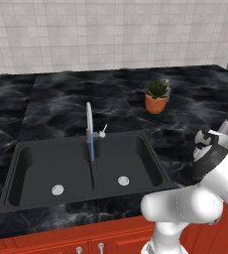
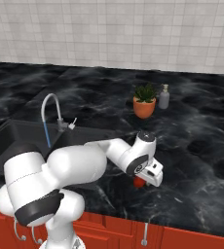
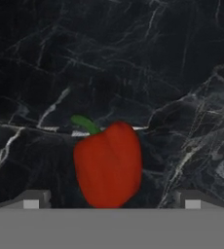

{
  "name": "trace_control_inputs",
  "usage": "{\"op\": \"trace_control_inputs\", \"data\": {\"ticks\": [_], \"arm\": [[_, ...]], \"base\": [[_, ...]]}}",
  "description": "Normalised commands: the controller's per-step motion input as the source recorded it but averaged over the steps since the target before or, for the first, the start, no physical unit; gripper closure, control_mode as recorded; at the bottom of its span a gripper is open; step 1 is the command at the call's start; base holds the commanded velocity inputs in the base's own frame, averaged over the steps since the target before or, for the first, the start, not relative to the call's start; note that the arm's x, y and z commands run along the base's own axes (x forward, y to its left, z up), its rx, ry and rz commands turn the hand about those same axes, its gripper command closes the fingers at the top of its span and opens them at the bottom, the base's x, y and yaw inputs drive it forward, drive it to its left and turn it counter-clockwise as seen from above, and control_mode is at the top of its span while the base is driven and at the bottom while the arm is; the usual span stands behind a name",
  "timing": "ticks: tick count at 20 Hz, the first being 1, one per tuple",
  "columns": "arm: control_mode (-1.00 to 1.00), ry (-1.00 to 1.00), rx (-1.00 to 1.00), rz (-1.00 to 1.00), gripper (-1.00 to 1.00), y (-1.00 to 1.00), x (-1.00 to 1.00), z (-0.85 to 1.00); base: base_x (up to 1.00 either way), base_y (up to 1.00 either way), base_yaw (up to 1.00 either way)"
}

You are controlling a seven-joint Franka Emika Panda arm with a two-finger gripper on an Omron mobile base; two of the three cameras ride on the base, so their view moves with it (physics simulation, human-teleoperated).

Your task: Turn on the sink faucet. Then move the bell pepper from the counter to the sink. Turn off the sink. Move the vegetable from the sink to the pot next to the stove. Finally move the pot to the front right burner.

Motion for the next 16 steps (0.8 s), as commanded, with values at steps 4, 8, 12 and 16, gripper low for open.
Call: {"op": "trace_control_inputs", "data": {"ticks": [4,8,12,16], "arm": [[-1.00,0.00,0.00,0.00,-1.00,0.03,0.00,-0.08],[-1.00,0.00,0.00,0.00,-1.00,0.03,0.00,-0.13],[-1.00,0.00,0.00,0.00,-1.00,0.04,0.00,-0.14],[-1.00,0.00,0.00,0.00,-1.00,0.02,0.09,-0.16]], "base": [[0.00,0.00,0.00],[0.00,0.00,0.00],[0.00,0.00,0.00],[0.00,0.00,0.00]]}}
